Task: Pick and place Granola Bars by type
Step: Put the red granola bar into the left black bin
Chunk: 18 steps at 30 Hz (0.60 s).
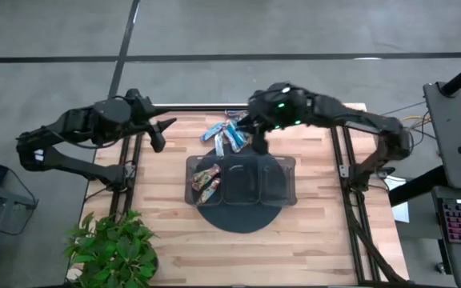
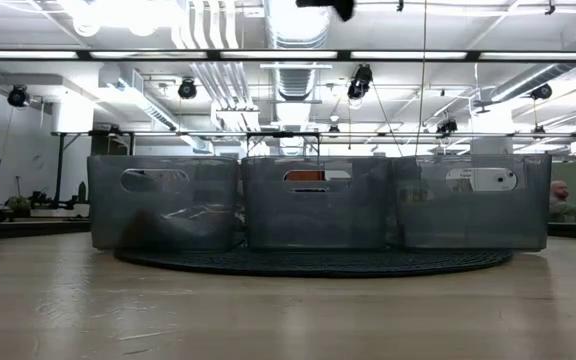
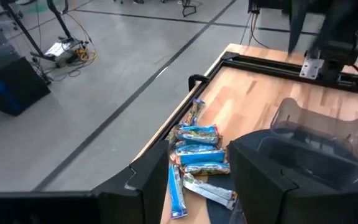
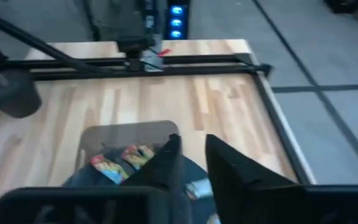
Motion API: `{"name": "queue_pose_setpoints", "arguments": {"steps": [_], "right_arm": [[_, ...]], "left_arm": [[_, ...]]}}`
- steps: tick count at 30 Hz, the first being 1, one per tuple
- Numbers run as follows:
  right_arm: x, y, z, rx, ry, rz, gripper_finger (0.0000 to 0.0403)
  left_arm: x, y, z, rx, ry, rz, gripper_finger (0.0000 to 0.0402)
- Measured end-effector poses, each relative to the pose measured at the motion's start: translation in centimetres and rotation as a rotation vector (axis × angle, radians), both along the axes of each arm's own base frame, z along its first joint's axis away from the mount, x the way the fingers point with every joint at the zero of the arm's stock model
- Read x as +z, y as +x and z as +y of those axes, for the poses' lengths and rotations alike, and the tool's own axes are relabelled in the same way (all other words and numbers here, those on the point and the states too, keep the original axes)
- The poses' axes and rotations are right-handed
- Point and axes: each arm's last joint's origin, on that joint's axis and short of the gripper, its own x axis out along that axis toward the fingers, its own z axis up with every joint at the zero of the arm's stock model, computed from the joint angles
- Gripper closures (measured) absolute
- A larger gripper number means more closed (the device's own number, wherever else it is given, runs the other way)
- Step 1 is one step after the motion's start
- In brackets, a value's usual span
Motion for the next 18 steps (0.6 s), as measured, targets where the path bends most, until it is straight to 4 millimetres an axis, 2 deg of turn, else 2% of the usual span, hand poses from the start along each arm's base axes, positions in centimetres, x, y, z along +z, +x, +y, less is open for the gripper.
{"name": "queue_pose_setpoints", "arguments": {"steps": [5,12,18], "right_arm": [[2.1,-4.0,-0.1,-0.090,-0.037,0.003,0.0390],[3.5,-8.0,0.3,-0.186,-0.076,-0.008,0.0394],[4.0,-9.9,0.7,-0.210,-0.038,-0.014,0.0394]], "left_arm": [[0.5,0.8,0.1,-0.027,0.060,-0.028,0.0257],[2.0,1.1,1.1,-0.090,0.128,-0.145,0.0264],[2.3,1.6,3.0,-0.152,0.138,-0.165,0.0264]]}}
